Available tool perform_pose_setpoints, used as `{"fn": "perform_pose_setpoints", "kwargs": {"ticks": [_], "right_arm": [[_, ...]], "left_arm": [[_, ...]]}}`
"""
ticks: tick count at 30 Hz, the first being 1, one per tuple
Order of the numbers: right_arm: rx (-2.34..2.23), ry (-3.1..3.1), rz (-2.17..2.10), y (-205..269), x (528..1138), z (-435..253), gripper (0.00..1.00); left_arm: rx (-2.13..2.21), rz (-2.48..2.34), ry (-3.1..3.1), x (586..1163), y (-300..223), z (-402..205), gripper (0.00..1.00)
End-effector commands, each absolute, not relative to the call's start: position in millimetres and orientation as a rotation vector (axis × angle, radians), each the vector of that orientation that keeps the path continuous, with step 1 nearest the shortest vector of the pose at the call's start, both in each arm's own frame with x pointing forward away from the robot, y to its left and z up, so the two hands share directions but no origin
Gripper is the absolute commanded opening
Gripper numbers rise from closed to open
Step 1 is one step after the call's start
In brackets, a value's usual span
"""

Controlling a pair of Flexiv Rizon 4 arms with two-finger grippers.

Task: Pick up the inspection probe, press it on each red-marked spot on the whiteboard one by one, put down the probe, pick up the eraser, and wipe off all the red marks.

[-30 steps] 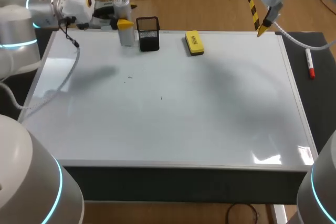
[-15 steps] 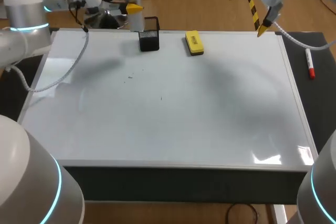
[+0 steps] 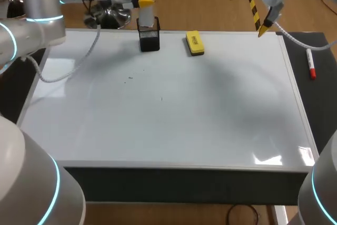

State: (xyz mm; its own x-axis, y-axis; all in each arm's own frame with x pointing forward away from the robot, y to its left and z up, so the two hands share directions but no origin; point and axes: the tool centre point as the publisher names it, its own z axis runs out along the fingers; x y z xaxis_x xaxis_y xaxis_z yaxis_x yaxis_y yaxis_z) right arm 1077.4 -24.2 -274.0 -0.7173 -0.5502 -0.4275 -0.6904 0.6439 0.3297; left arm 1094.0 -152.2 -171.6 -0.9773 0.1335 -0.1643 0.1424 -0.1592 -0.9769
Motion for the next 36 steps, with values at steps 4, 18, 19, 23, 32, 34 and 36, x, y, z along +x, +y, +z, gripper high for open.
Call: {"fn": "perform_pose_setpoints", "kwargs": {"ticks": [4, 18, 19, 23, 32, 34, 36], "right_arm": [[-1.002, 2.579, 0.688, -24, 1078, -274, 1.0], [-1.002, 2.579, 0.688, -24, 1078, -274, 1.0], [-1.002, 2.579, 0.688, -24, 1078, -274, 1.0], [-1.002, 2.579, 0.688, -24, 1078, -274, 1.0], [-1.002, 2.579, 0.688, -24, 1078, -274, 1.0], [-1.002, 2.579, 0.688, -24, 1078, -274, 1.0], [-1.002, 2.579, 0.688, -24, 1078, -274, 1.0]], "left_arm": [[0.393, -2.412, 2.048, 1112, -157, -181, 0.0], [0.307, -2.414, 2.082, 1127, -155, -189, 0.0], [0.297, -2.416, 2.09, 1127, -156, -190, 0.0], [0.276, -2.425, 2.093, 1128, -156, -196, 0.0], [0.231, -2.434, 2.107, 1130, -161, -215, 0.0], [0.227, -2.433, 2.107, 1132, -161, -219, 0.0], [0.219, -2.437, 2.108, 1135, -161, -224, 0.0]]}}
